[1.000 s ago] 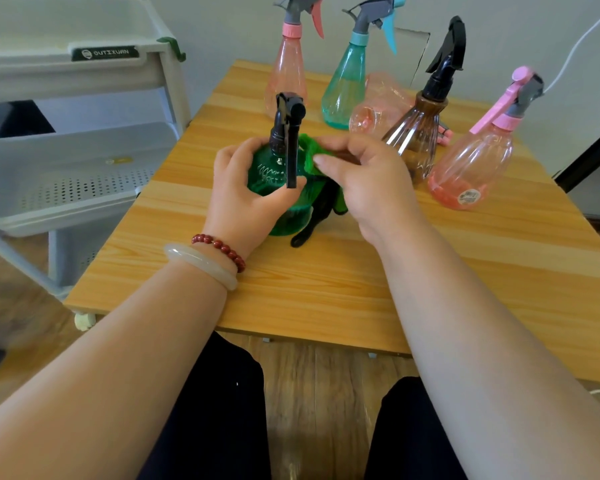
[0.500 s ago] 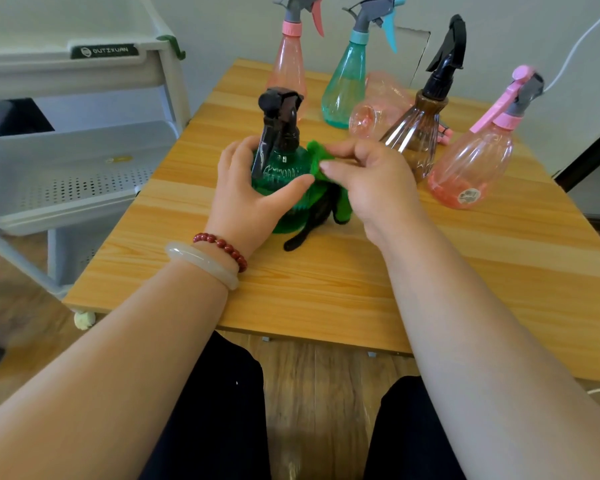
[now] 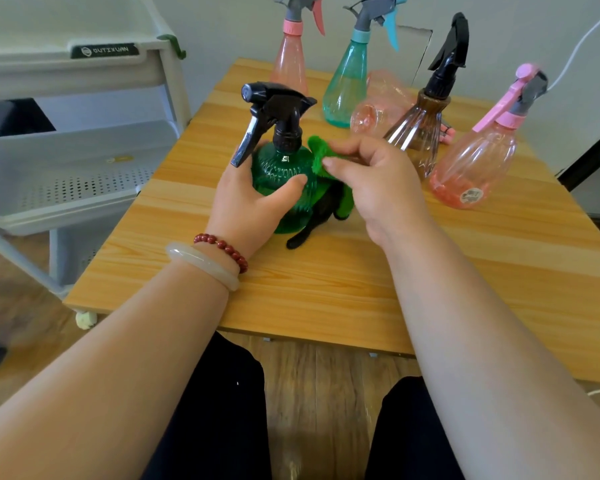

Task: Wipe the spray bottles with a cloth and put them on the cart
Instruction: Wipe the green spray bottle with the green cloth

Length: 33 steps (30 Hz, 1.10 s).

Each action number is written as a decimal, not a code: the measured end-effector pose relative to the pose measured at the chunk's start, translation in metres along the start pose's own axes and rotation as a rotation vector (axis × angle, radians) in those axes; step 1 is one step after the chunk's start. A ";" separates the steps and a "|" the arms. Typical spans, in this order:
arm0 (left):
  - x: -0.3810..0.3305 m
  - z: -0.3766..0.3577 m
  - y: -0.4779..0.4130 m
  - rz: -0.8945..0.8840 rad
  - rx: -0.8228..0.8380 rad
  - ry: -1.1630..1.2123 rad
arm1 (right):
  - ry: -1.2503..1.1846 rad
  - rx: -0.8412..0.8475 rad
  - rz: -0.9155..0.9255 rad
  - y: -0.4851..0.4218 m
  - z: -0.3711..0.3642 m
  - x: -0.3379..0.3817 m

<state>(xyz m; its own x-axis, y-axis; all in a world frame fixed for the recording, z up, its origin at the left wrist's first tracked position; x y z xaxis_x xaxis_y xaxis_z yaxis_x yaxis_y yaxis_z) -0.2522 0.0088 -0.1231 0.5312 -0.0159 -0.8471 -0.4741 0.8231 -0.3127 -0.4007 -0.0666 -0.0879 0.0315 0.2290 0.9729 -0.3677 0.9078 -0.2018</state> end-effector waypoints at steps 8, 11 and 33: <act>0.006 -0.002 -0.002 0.037 0.027 -0.109 | 0.303 0.089 -0.141 0.007 0.001 -0.021; 0.003 -0.001 -0.002 0.002 0.001 -0.125 | 0.309 0.077 -0.143 0.005 0.003 -0.020; 0.000 0.001 -0.001 -0.025 -0.015 -0.056 | 0.090 0.016 0.108 0.005 -0.003 0.005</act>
<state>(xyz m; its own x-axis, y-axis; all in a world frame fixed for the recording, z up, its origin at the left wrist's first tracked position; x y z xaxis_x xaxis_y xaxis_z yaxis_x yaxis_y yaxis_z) -0.2512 0.0090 -0.1220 0.5814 -0.0046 -0.8136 -0.4702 0.8142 -0.3406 -0.3991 -0.0602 -0.0848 0.0744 0.3562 0.9315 -0.3879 0.8708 -0.3020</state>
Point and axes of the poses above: each hand's wrist, its own y-axis away from the middle knuckle, its own z-axis out of the back of the hand, x = y × z, the point moved 7 cm from there along -y, towards the middle knuckle, and after that the axes turned 9 degrees about -y, right-handed, at the moved point
